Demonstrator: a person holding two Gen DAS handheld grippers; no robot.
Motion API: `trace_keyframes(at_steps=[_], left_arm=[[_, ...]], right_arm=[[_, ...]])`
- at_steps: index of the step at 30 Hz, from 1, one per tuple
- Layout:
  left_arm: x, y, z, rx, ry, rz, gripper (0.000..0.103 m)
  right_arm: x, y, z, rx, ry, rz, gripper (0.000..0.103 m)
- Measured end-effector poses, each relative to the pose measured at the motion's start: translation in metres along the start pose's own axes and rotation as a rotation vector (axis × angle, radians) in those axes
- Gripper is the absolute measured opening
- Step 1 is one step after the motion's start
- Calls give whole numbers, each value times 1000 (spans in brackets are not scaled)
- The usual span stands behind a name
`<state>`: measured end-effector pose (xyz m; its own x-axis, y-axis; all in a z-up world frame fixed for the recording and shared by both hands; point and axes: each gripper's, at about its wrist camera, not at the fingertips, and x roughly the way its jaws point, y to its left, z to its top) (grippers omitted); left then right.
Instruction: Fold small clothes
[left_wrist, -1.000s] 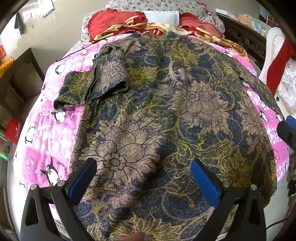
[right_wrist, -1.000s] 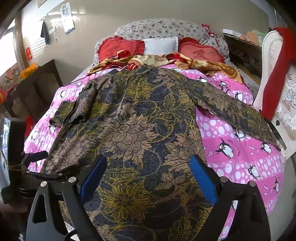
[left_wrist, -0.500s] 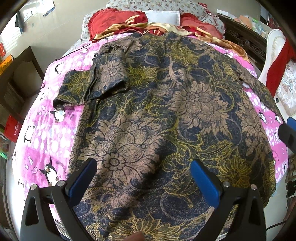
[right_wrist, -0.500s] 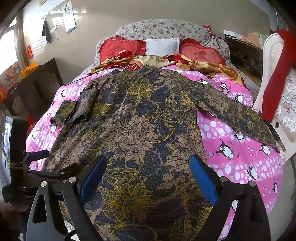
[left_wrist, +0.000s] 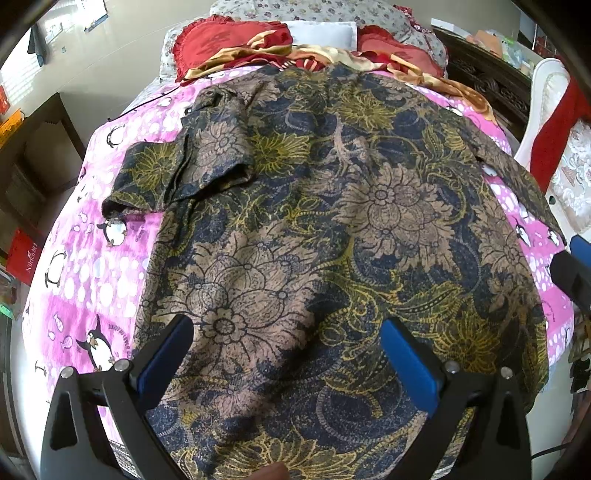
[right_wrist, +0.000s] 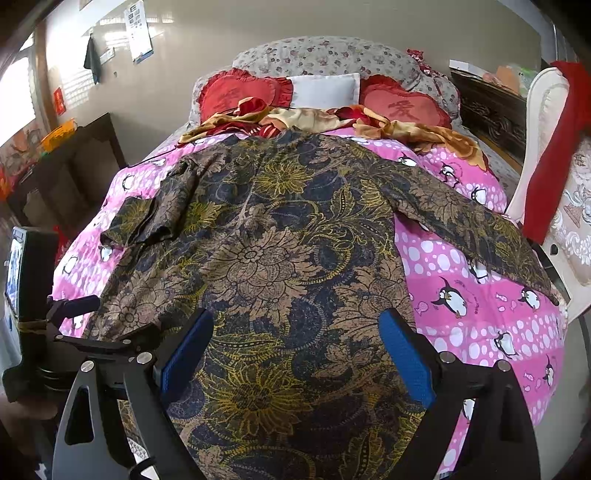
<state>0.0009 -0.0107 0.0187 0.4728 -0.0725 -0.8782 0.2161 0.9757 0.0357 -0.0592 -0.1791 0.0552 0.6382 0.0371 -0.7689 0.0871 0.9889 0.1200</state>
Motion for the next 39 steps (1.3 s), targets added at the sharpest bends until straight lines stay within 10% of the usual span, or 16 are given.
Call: trace_keyframes(at_steps=[21, 39], left_arm=[[32, 10, 23, -9, -41, 9, 103], [93, 23, 32, -61, -137, -25, 103]], right_arm=[[21, 4, 15, -28, -18, -47, 83], [156, -14, 9, -11, 92, -113, 90]])
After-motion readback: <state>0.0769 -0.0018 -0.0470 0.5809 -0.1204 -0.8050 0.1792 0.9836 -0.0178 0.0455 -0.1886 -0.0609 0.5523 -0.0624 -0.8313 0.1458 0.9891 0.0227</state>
